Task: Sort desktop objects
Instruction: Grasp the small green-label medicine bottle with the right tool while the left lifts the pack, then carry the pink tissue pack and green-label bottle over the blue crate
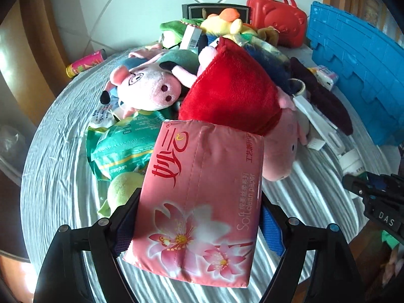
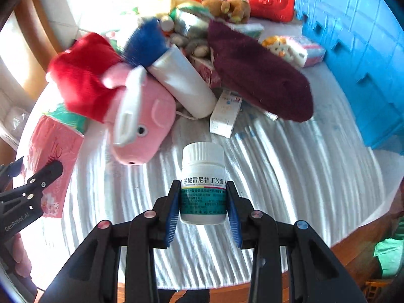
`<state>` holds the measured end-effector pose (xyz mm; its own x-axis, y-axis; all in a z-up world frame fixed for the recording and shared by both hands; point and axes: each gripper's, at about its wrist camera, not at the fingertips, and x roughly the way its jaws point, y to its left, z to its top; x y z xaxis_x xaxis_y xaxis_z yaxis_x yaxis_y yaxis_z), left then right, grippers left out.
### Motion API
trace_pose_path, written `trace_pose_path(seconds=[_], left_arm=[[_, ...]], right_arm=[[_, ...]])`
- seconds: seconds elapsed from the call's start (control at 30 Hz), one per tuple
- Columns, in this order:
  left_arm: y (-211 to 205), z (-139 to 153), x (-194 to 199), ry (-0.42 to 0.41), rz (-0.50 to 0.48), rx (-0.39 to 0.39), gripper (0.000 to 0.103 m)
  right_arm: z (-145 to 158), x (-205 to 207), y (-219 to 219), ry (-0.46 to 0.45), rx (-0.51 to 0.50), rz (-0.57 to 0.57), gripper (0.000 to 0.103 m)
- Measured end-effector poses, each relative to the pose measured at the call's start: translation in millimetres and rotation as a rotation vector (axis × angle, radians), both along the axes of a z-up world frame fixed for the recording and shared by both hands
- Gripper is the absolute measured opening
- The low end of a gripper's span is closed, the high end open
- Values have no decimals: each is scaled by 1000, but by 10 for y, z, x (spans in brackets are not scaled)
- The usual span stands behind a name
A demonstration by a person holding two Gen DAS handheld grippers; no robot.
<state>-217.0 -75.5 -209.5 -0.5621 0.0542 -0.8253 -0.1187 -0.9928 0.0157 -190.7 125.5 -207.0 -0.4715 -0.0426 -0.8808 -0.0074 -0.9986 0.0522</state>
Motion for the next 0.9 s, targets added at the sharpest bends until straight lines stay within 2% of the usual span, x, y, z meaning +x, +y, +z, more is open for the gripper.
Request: trace_pose_path(seconds=[0.13, 0.47, 0.7, 0.9], left_arm=[[100, 283, 133, 50, 13, 8, 83], [470, 894, 339, 182, 117, -6, 83], [1102, 1346, 444, 263, 183, -1, 83], [1514, 1684, 428, 310, 164, -9, 83]], right_arm=[[126, -66, 40, 54, 9, 31, 34], [830, -46, 104, 231, -31, 190, 34], [1356, 21, 553, 341, -16, 315, 34], [1706, 52, 953, 410, -14, 329, 34]])
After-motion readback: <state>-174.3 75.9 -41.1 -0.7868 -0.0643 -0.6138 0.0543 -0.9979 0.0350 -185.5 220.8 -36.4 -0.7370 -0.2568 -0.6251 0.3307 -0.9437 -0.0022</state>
